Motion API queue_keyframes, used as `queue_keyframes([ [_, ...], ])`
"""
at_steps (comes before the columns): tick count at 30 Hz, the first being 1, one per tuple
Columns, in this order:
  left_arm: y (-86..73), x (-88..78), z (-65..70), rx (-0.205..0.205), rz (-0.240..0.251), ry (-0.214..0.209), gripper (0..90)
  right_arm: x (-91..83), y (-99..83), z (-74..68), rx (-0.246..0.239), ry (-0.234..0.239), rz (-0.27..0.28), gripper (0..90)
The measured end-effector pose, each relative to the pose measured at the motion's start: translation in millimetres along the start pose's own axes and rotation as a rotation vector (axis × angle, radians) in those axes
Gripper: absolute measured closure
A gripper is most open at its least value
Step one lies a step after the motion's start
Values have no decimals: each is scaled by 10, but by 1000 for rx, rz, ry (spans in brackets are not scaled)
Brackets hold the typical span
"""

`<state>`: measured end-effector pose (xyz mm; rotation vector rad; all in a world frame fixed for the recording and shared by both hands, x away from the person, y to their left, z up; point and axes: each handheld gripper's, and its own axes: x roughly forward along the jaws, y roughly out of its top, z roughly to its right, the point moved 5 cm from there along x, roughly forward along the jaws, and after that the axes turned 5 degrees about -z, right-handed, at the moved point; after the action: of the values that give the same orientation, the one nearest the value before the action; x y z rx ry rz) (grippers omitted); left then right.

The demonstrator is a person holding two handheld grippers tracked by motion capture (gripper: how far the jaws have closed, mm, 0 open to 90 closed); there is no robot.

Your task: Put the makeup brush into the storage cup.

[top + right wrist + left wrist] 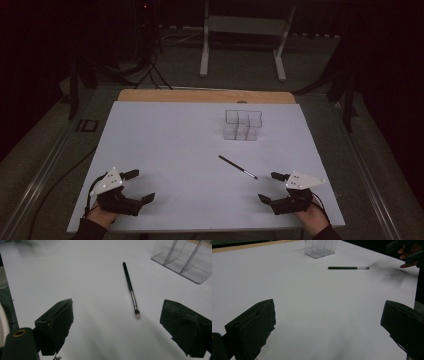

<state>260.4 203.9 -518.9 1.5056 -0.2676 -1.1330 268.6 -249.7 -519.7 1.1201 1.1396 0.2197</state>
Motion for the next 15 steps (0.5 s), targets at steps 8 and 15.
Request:
queue_keyframes([
  [8,2,-8,-7,-1,5,4,10,-32,47,-18,-16,-8,24,117],
  [15,0,-8,-11,-6,5,8,10,-74,114,-38,-28,-13,40,130],
])
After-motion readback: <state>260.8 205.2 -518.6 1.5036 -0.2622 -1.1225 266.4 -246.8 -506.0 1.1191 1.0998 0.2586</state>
